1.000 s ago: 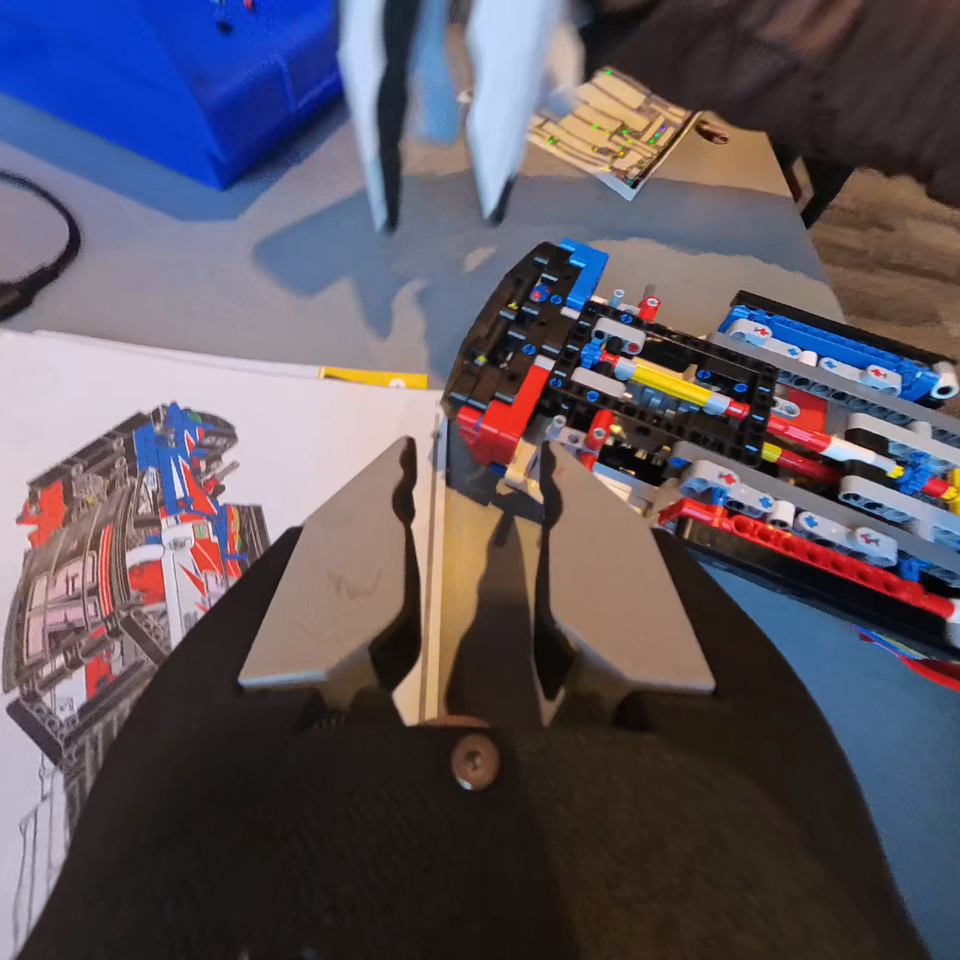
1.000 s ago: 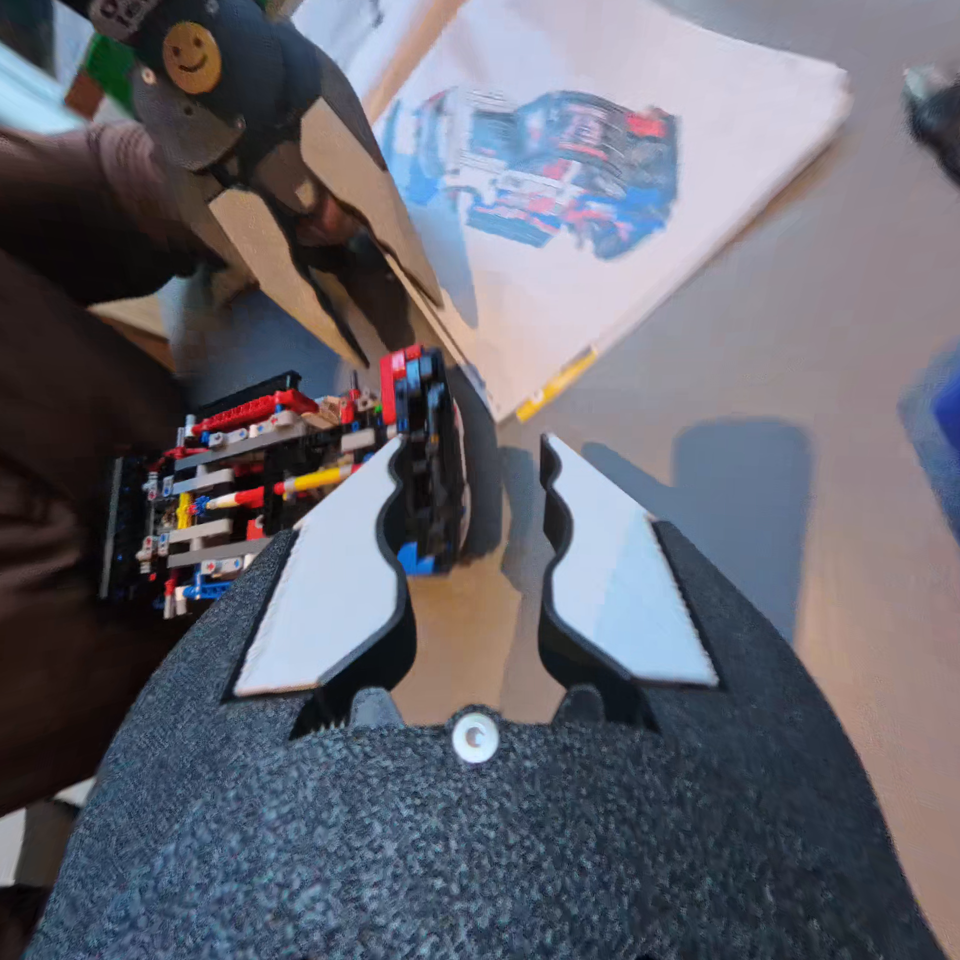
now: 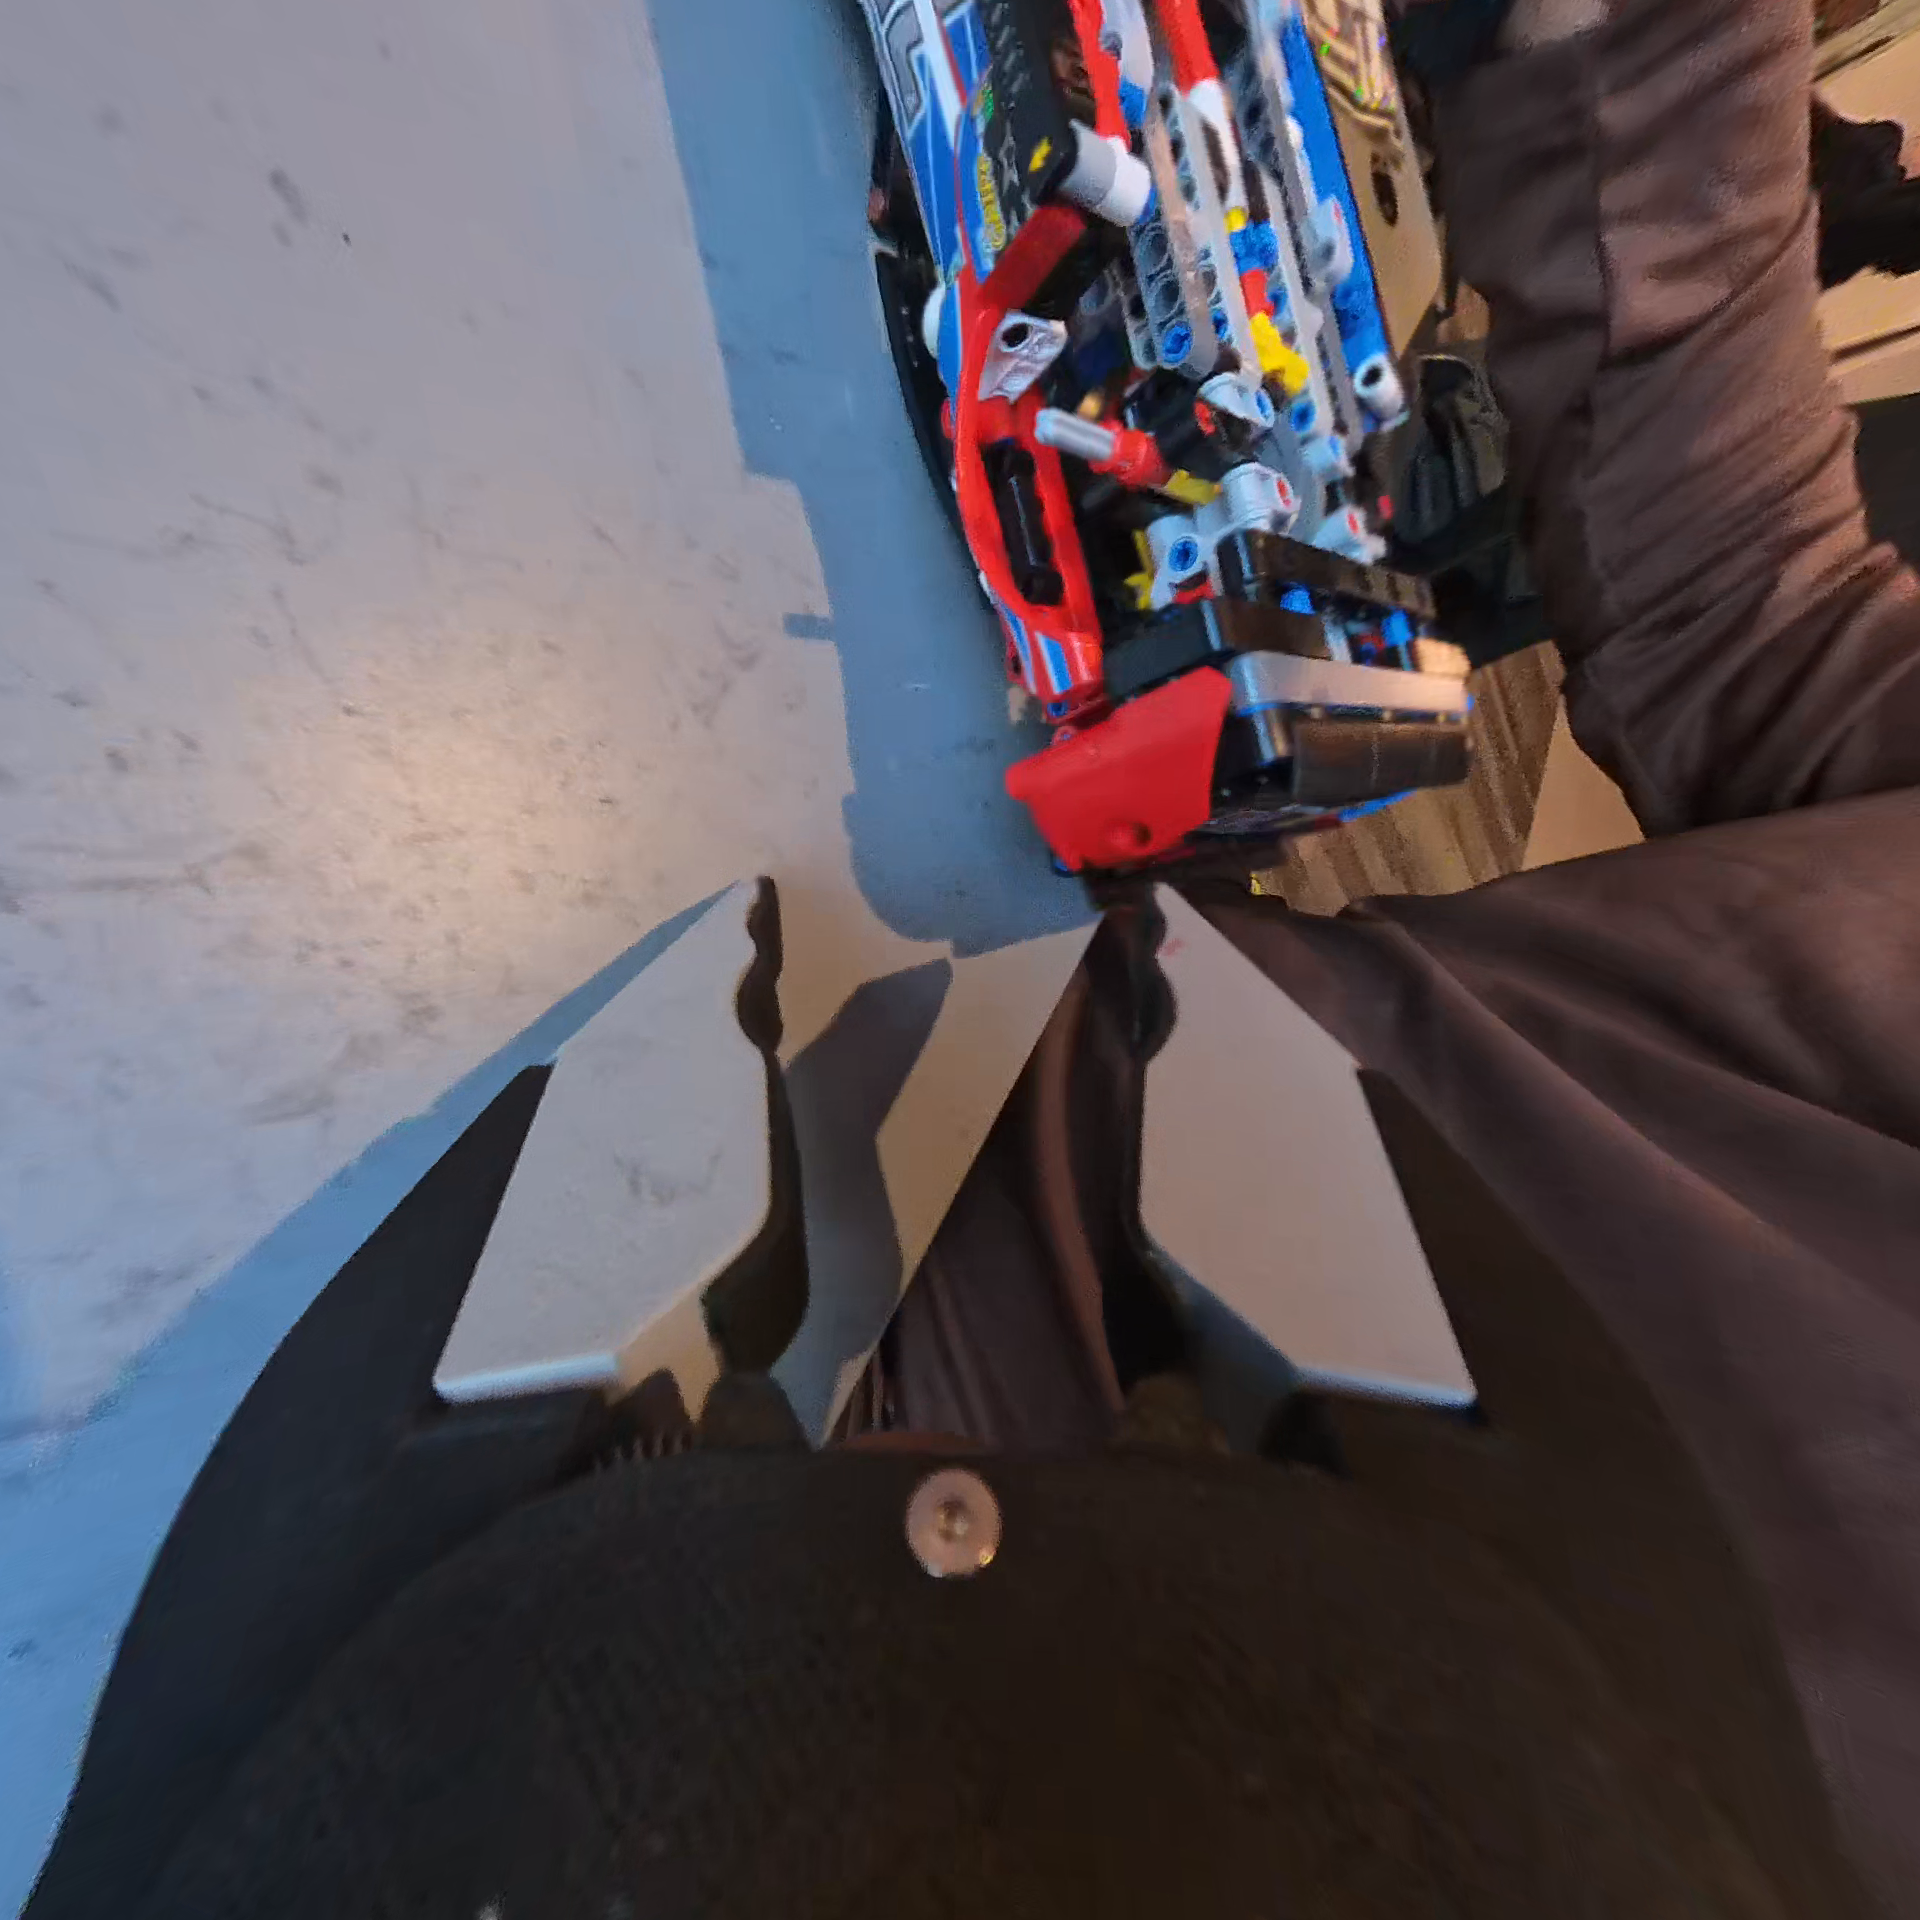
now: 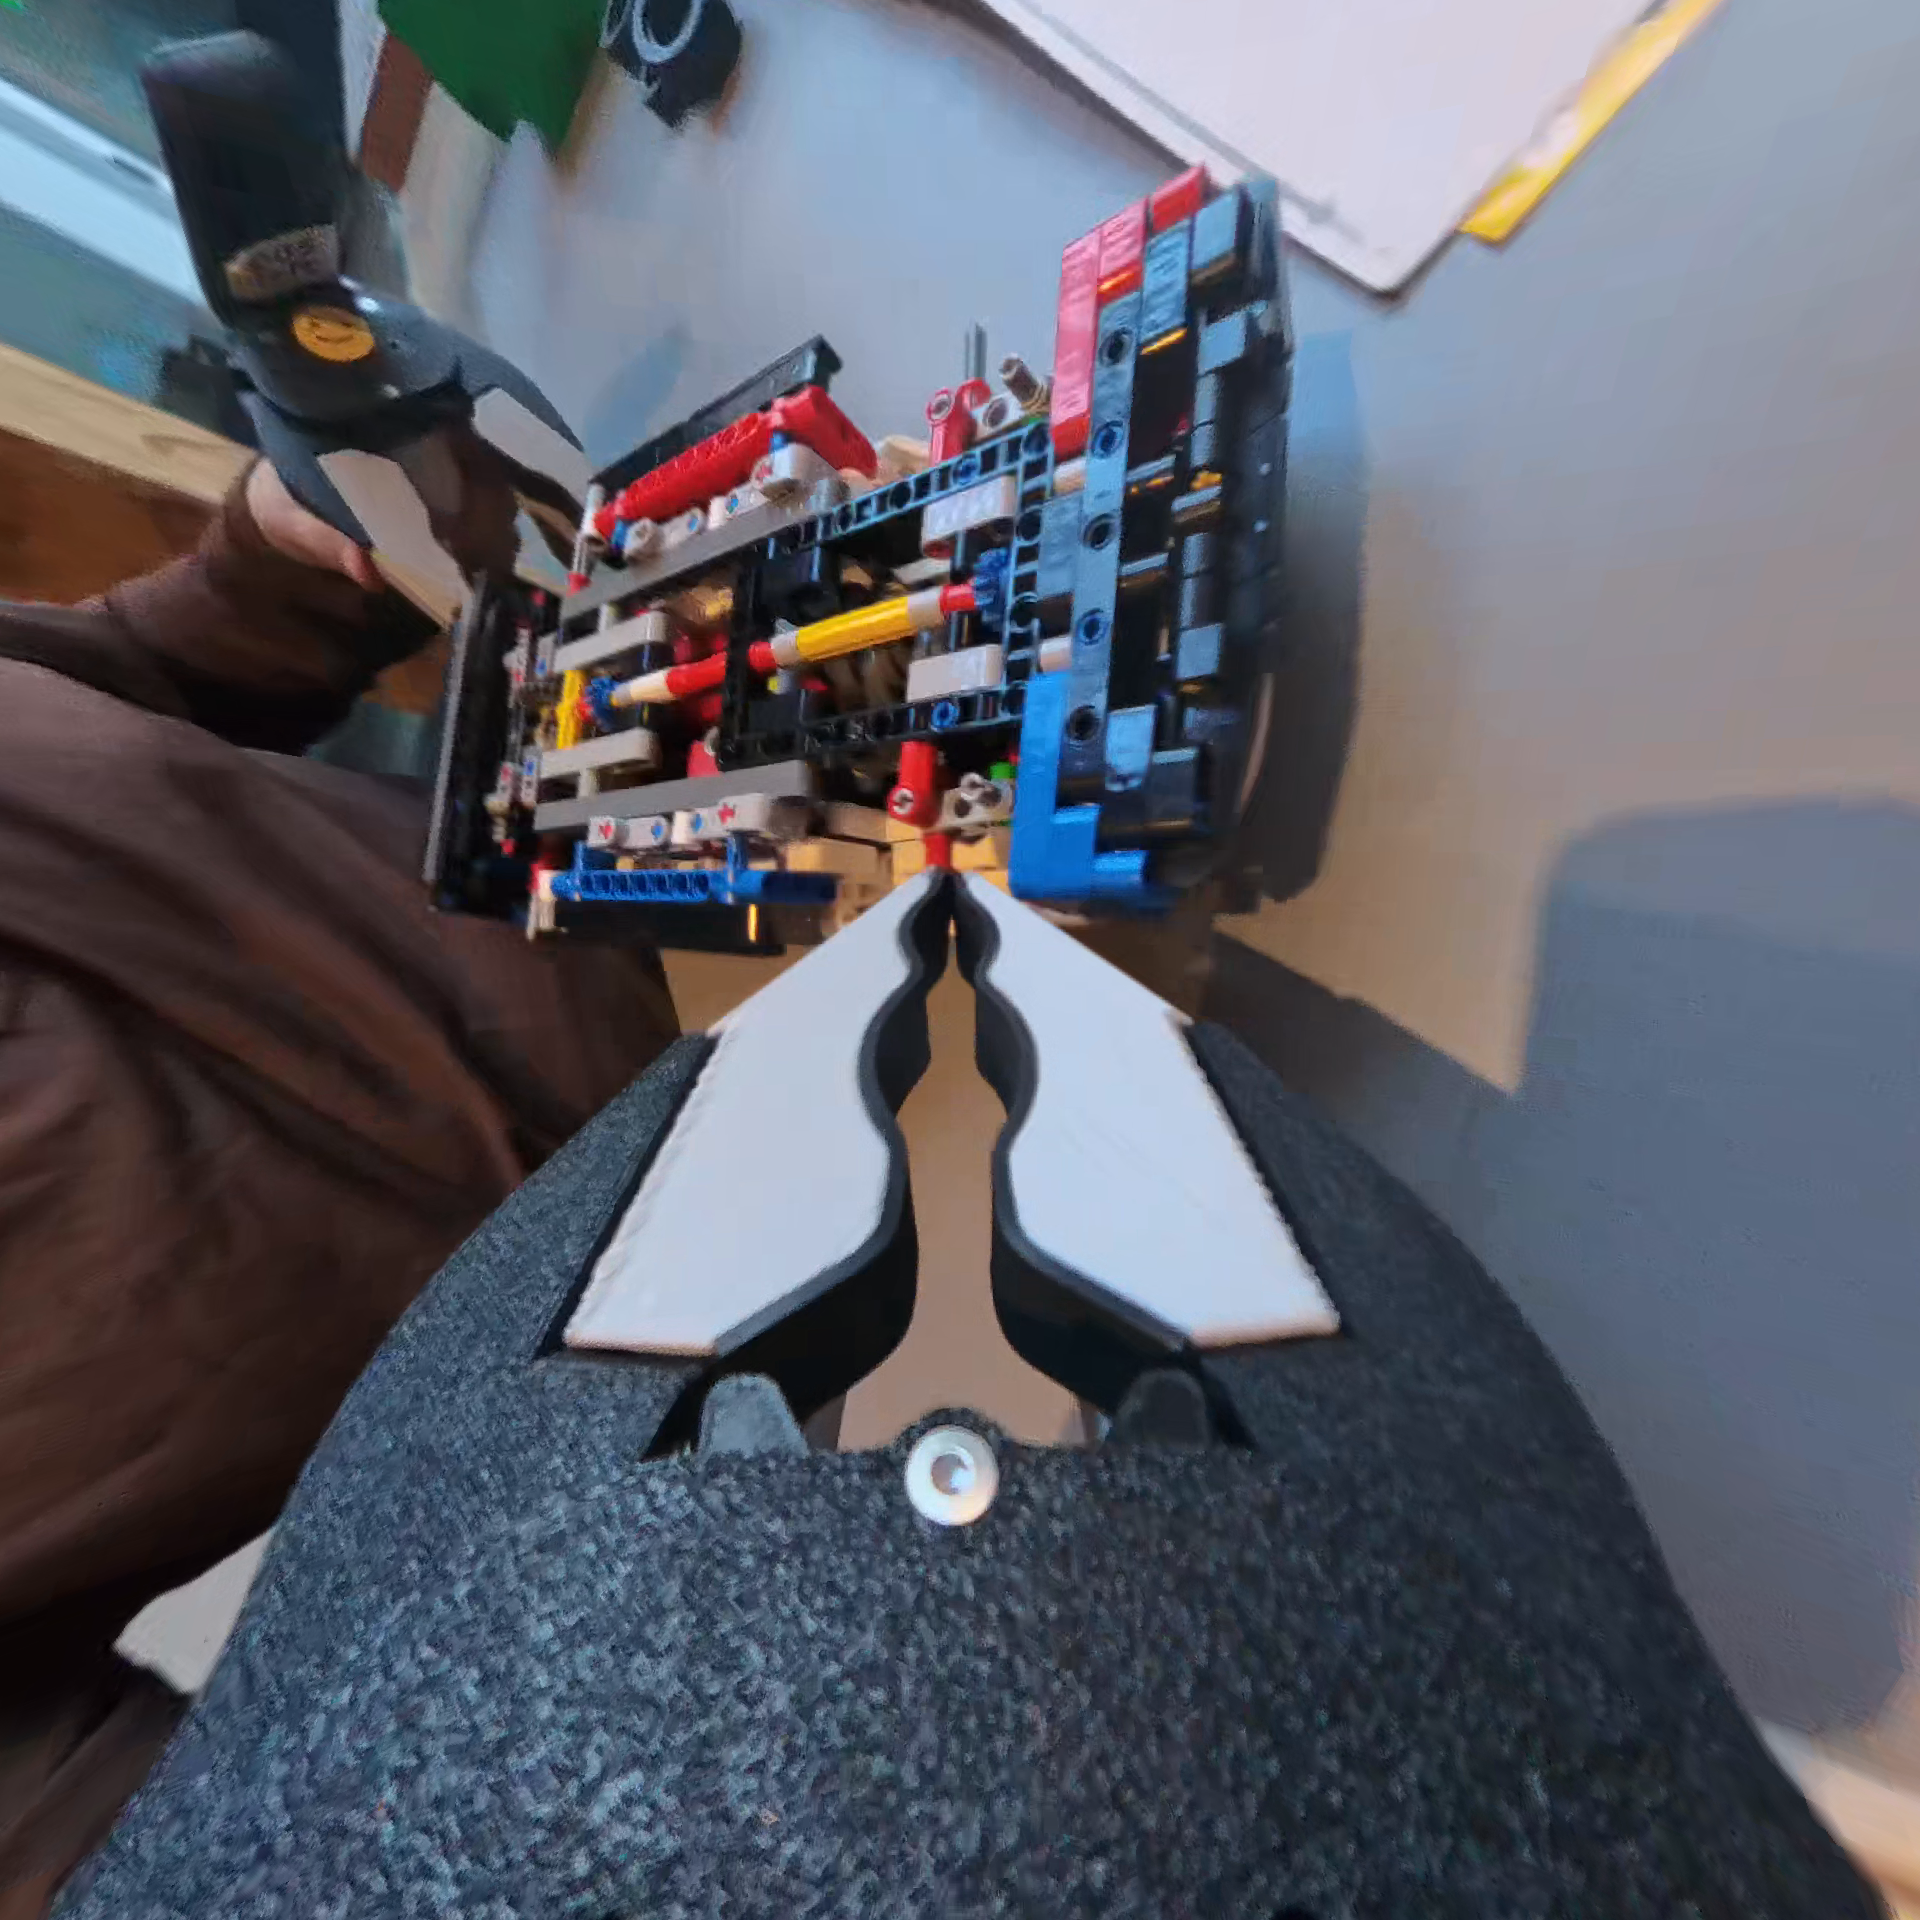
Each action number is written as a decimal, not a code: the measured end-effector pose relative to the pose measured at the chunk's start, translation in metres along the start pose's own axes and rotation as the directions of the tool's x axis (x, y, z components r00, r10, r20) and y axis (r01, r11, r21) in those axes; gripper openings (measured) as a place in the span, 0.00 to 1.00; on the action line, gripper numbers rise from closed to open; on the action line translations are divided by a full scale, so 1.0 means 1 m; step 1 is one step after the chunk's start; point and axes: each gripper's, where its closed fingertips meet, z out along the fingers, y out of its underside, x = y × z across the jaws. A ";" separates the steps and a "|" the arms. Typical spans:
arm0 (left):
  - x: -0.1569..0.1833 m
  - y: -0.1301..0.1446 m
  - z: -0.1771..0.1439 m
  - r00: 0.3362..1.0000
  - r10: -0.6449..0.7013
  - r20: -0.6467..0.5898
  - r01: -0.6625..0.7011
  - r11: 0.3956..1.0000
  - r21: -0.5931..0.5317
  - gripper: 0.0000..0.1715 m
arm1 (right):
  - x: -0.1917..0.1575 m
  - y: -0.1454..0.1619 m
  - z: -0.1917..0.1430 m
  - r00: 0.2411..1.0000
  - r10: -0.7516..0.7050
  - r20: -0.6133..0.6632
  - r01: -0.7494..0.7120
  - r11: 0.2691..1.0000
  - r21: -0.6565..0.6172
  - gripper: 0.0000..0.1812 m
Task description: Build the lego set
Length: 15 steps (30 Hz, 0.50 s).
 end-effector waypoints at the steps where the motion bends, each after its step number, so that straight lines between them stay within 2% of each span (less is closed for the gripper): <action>1: -0.001 -0.002 -0.002 1.000 0.005 0.007 -0.006 1.000 0.008 0.42 | -0.001 -0.002 -0.009 1.000 0.010 -0.002 -0.010 0.999 0.033 0.01; 2: -0.003 -0.002 -0.003 1.000 0.014 0.021 -0.014 1.000 0.011 0.43 | -0.006 -0.007 -0.018 1.000 0.021 0.018 -0.022 0.997 0.068 0.08; 4: -0.011 0.001 -0.009 0.996 0.033 0.088 -0.035 0.999 0.012 0.40 | -0.022 -0.015 -0.035 0.998 0.008 0.064 -0.015 0.994 0.106 0.09; 6: -0.017 0.004 -0.017 0.989 0.038 0.141 -0.041 0.999 0.022 0.42 | -0.003 -0.023 -0.050 0.996 0.002 -0.092 0.010 0.992 0.127 0.11; 7: -0.015 0.005 -0.020 0.991 0.024 0.133 -0.029 0.999 0.033 0.42 | 0.013 -0.030 -0.055 0.983 0.021 -0.181 0.004 0.990 0.138 0.16; 8: -0.008 0.006 -0.021 0.996 0.003 0.091 -0.007 0.999 0.044 0.43 | 0.024 -0.036 -0.055 0.975 0.040 -0.217 -0.010 0.991 0.137 0.24; 9: 0.001 0.008 -0.020 0.999 -0.020 0.038 0.018 0.999 0.047 0.46 | 0.030 -0.042 -0.051 0.976 0.050 -0.214 -0.026 0.993 0.117 0.27; 12: 0.025 0.018 -0.010 0.996 -0.059 -0.065 0.061 0.998 0.027 0.48 | 0.047 -0.049 -0.024 0.982 0.049 -0.184 -0.048 0.999 0.008 0.27; 14: 0.038 0.025 0.001 0.993 -0.072 -0.090 0.073 0.997 0.017 0.49 | 0.041 -0.046 -0.007 0.994 0.058 -0.095 -0.064 0.997 -0.054 0.18; 15: 0.041 0.029 0.007 0.994 -0.071 -0.085 0.073 0.997 0.014 0.49 | 0.036 -0.043 -0.001 0.996 0.069 -0.052 -0.073 0.995 -0.072 0.17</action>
